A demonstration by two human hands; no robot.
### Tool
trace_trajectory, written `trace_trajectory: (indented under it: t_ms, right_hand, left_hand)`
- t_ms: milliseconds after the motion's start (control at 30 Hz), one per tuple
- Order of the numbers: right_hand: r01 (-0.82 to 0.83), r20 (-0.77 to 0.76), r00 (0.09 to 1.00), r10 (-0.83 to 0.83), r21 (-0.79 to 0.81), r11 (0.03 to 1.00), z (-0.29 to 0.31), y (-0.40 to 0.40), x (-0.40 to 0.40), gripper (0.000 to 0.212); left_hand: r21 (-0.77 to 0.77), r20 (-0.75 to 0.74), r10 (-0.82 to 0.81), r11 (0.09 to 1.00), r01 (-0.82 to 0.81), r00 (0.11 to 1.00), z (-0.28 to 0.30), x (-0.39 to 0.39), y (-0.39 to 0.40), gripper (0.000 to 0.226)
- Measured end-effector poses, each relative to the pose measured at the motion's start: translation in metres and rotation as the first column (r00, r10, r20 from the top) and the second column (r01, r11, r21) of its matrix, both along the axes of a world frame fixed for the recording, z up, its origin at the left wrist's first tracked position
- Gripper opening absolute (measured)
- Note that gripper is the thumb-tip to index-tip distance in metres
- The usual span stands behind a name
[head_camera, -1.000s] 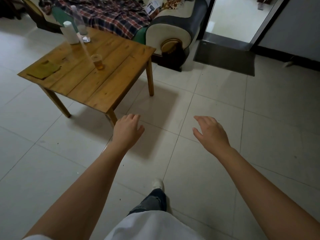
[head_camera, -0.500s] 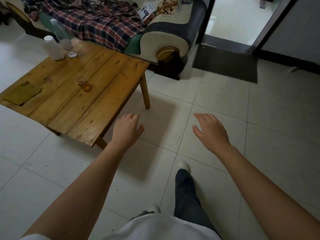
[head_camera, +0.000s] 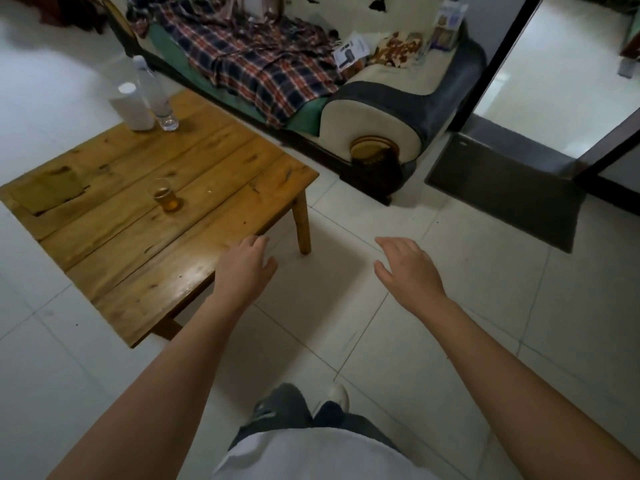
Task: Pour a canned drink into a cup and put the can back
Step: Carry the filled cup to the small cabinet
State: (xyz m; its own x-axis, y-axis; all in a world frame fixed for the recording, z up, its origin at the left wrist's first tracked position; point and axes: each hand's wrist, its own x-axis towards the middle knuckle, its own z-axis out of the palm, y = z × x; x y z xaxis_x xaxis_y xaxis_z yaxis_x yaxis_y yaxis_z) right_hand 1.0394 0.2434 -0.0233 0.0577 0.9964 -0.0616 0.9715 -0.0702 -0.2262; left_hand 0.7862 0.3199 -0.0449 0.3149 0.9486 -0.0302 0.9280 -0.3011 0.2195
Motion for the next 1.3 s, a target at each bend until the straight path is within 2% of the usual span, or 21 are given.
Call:
trace_trajectory:
  t_ms: [333,533,800,1033,1300]
  right_hand:
    - [-0.211,0.022,0.977,0.21,0.051,0.976,-0.003,0.142,0.01,0.045]
    - [-0.371,-0.022,0.928,0.372,0.042,0.928,-0.011,0.242,-0.02,0.044]
    - [-0.58,-0.088,0.81,0.58,0.029,0.814,-0.017,0.353,-0.081,0.045]
    - [-0.702,-0.147,0.705,0.693,-0.012,0.712,-0.019,0.404,-0.129,0.046]
    - [-0.822,-0.255,0.561,0.788,-0.055,0.567,-0.031,0.44,-0.163,0.047]
  left_hand:
    - [-0.034,0.006,0.238,0.971,-0.238,0.971,-0.008,-0.002,0.071,0.045]
    - [-0.098,0.033,0.435,0.898,-0.43,0.9,-0.019,-0.028,0.128,0.045]
    - [-0.123,0.036,0.65,0.756,-0.642,0.759,-0.022,-0.075,0.19,0.046]
    - [-0.174,0.053,0.799,0.599,-0.782,0.6,-0.022,-0.105,0.2,0.048]
    - [-0.252,0.167,0.908,0.416,-0.874,0.384,-0.025,-0.103,0.191,0.048]
